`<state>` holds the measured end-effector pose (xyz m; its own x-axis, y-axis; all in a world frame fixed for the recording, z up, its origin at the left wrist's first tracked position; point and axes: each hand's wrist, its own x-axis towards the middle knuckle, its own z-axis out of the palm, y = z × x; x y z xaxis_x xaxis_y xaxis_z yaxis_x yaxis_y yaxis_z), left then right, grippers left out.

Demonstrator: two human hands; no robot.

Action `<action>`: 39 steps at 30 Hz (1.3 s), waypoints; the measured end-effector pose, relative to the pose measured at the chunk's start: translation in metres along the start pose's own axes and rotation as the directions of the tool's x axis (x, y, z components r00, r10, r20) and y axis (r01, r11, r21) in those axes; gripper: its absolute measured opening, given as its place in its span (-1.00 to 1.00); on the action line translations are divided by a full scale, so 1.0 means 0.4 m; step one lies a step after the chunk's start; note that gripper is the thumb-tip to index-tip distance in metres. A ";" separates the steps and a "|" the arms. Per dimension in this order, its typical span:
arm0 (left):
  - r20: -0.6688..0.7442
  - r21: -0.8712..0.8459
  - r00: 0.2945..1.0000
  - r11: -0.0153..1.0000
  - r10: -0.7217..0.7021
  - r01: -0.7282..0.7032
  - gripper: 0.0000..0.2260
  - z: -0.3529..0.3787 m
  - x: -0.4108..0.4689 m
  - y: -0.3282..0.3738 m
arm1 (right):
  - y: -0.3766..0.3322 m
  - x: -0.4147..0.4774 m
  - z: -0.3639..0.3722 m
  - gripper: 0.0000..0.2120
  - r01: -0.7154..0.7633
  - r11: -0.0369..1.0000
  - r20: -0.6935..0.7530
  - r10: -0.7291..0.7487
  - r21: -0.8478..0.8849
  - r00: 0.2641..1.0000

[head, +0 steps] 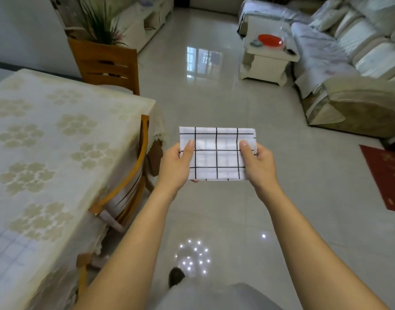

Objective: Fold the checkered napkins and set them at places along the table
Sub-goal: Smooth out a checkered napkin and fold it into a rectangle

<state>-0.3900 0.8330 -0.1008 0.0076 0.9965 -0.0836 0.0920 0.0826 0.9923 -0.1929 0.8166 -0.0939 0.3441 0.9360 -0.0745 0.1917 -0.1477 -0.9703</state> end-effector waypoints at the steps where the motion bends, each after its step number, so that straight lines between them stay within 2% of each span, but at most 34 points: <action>1: 0.002 -0.007 1.000 1.000 -0.007 0.007 -0.72 0.005 0.038 0.010 | -0.002 0.038 0.011 -0.69 0.009 1.000 -0.006 -0.009 0.001 1.000; 4: -0.012 0.012 1.000 1.000 0.002 -0.002 -0.72 0.009 0.141 0.011 | 0.000 0.148 0.050 -0.62 0.033 0.999 -0.010 -0.033 0.017 0.999; 8: -0.080 0.006 0.995 0.998 -0.058 0.058 -0.73 0.020 0.277 0.018 | -0.001 0.319 0.104 -0.75 0.021 0.999 0.063 -0.024 0.047 0.998; 14: -0.231 0.039 0.968 0.993 -0.095 0.107 -0.81 0.050 0.507 0.040 | -0.014 0.622 0.185 -0.81 0.026 0.993 0.206 -0.050 0.116 0.977; 19: -0.409 0.068 0.907 0.988 -0.097 0.137 -0.80 0.092 0.676 0.071 | -0.073 0.858 0.220 -0.81 0.048 0.994 0.349 -0.081 0.102 0.934; 24: -0.542 -0.015 0.834 0.993 -0.108 0.119 -0.77 0.127 0.820 0.083 | -0.107 1.039 0.278 -0.78 0.086 0.993 0.444 -0.113 0.082 0.889; 29: -0.621 -0.037 0.770 0.986 -0.150 0.162 -0.74 0.074 0.940 0.043 | -0.101 1.152 0.397 -0.76 0.096 0.994 0.528 -0.111 0.056 0.842; 35: -0.707 -0.067 0.687 0.983 -0.168 0.171 -0.72 -0.054 1.143 0.037 | -0.177 1.300 0.583 -0.79 0.209 0.978 0.625 -0.157 -0.010 0.765; 39: -0.723 -0.052 0.679 0.990 -0.127 0.130 -0.75 -0.133 1.265 0.056 | -0.246 1.419 0.691 -0.87 0.277 0.960 0.657 -0.195 -0.022 0.728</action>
<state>-0.4370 1.3397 -0.1159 -0.7266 0.6771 -0.1166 0.0406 0.2117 0.9765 -0.2705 1.4505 -0.1044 -0.3911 0.9202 -0.0165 0.3002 0.1106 -0.9474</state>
